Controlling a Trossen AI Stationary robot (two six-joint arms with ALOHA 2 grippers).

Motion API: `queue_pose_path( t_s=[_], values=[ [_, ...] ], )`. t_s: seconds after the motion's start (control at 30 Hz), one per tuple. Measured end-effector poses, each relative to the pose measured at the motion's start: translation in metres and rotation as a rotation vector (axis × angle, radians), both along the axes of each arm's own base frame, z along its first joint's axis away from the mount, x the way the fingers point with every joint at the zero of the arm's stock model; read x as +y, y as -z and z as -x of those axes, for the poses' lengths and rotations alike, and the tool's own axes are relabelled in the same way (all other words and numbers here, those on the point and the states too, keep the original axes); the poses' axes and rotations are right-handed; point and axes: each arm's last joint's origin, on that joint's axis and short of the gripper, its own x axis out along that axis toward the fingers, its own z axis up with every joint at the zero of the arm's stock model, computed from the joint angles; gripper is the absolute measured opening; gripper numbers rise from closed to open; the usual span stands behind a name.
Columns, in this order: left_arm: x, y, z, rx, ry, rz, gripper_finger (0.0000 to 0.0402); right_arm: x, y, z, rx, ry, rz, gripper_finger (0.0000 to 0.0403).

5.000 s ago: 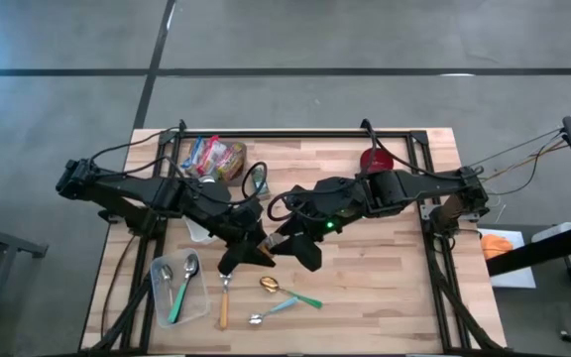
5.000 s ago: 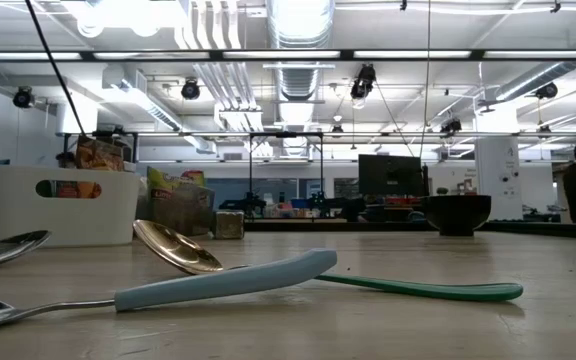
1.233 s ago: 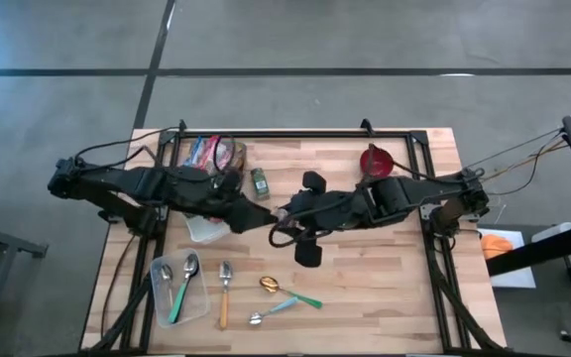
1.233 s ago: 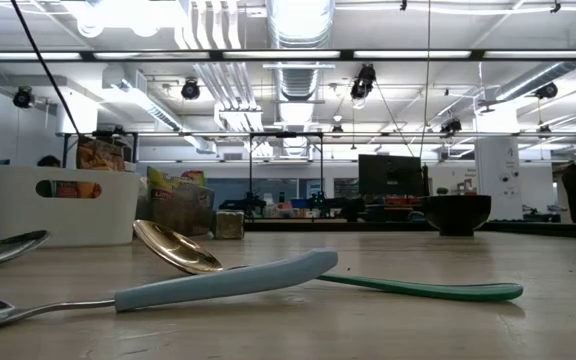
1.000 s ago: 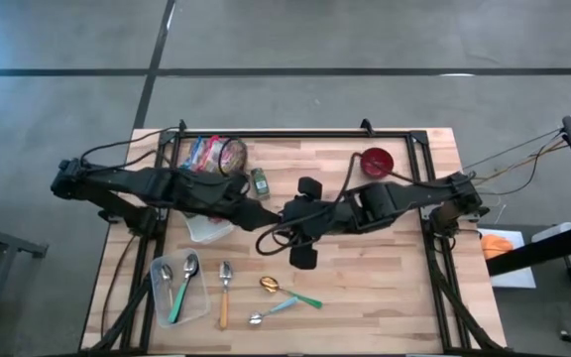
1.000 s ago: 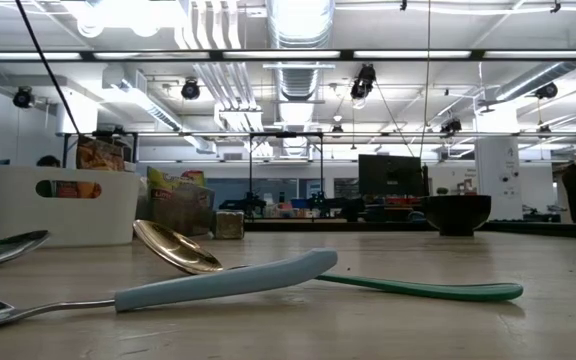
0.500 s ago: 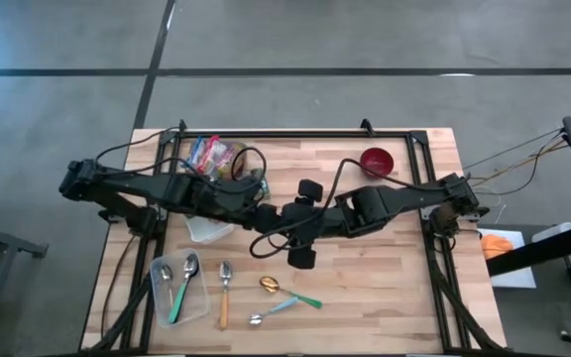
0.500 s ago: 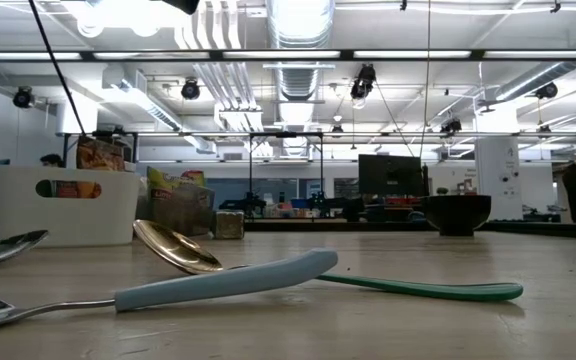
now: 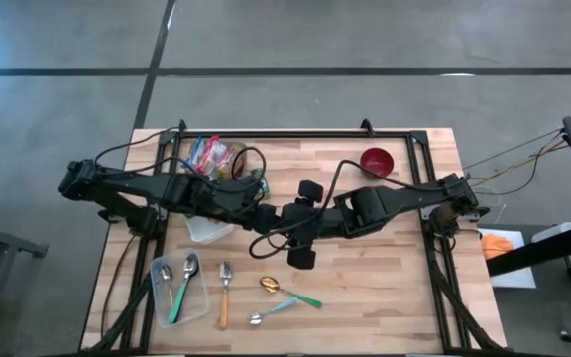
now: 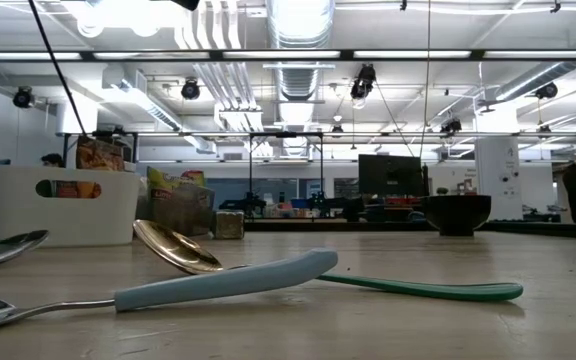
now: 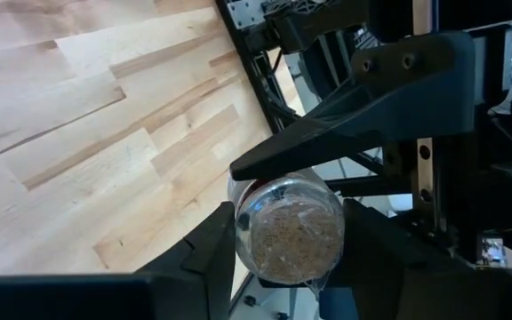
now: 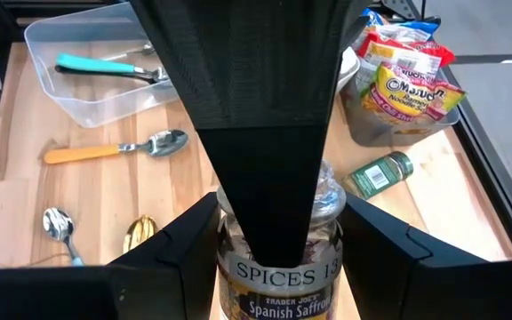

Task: Pick & Place Food Item
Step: Put the brown seasoning bottle into the white bin

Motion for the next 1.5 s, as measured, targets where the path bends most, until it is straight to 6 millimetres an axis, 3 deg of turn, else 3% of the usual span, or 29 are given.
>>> queue_pose_path(
  t_s=[0.27, 0.47, 0.67, 0.83, 1.13, 1.33, 1.5],
  values=[
    [0.0, 0.0, 0.0, -0.002, 0.008, -0.014, 0.0154, 0.0, 0.0, 0.0, -0.005, 0.008, -0.003, 0.0186],
    [0.0, 0.006, 0.001, 0.04, 0.035, -0.057, 0.0154, -0.001, -0.007, 0.002, -0.043, 0.028, -0.034, 0.0246],
    [0.003, 0.0, 0.011, 0.045, 0.047, -0.085, 0.0154, -0.001, -0.005, 0.001, -0.037, 0.044, -0.048, 0.0284],
    [0.014, -0.006, 0.036, 0.165, 0.058, -0.156, 0.0154, -0.001, -0.009, 0.004, -0.05, 0.075, -0.087, 0.0295],
    [0.027, 0.003, 0.101, 0.644, 0.111, -0.253, 0.0154, -0.003, -0.003, 0.012, 0.029, 0.131, -0.117, 0.0297],
    [0.032, -0.001, 0.132, 0.768, 0.03, -0.293, 0.0154, -0.001, -0.001, 0.014, 0.054, 0.141, -0.126, 0.0297],
    [0.035, 0.018, 0.144, 0.842, -0.071, -0.283, 0.0154, 0.002, -0.001, 0.015, 0.055, 0.132, -0.126, 0.0297]
  ],
)
